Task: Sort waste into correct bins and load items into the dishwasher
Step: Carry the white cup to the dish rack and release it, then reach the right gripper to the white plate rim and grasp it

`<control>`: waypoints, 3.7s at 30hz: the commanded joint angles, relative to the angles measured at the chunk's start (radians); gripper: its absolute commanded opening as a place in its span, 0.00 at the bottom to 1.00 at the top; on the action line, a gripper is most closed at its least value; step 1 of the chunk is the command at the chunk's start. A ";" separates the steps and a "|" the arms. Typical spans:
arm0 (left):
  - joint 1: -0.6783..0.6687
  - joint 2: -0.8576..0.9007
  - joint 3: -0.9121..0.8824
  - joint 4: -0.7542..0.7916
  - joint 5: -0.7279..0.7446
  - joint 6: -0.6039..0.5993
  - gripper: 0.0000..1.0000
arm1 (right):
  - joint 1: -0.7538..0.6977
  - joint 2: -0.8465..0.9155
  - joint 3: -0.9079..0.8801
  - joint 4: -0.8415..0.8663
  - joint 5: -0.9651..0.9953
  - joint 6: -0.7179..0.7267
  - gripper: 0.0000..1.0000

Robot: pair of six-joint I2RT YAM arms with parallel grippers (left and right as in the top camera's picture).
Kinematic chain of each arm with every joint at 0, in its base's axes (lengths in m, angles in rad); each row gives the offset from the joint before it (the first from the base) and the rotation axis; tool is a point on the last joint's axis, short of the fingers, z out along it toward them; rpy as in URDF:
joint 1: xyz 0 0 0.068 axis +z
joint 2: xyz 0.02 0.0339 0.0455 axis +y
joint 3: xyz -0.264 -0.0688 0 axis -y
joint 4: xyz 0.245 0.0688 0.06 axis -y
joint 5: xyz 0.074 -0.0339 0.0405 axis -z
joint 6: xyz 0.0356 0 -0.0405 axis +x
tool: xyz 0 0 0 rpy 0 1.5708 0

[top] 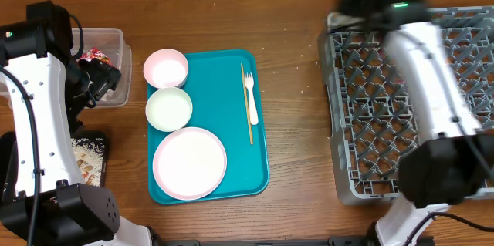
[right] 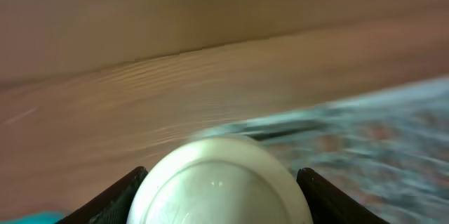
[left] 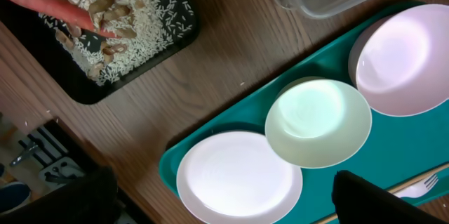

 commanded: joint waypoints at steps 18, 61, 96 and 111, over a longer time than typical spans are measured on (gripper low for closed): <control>-0.002 0.007 0.000 0.002 -0.009 -0.003 1.00 | -0.435 -0.032 -0.005 -0.114 -0.093 0.002 0.74; -0.002 0.007 0.000 0.002 -0.009 -0.003 1.00 | -0.505 0.153 -0.005 -0.260 -0.217 0.162 0.04; -0.006 0.007 0.000 0.002 -0.008 -0.003 1.00 | -0.457 0.111 -0.040 -0.214 -0.219 0.132 0.04; -0.008 0.006 0.000 0.005 -0.009 -0.003 1.00 | -0.138 -0.136 0.030 -0.228 -0.906 -0.056 0.56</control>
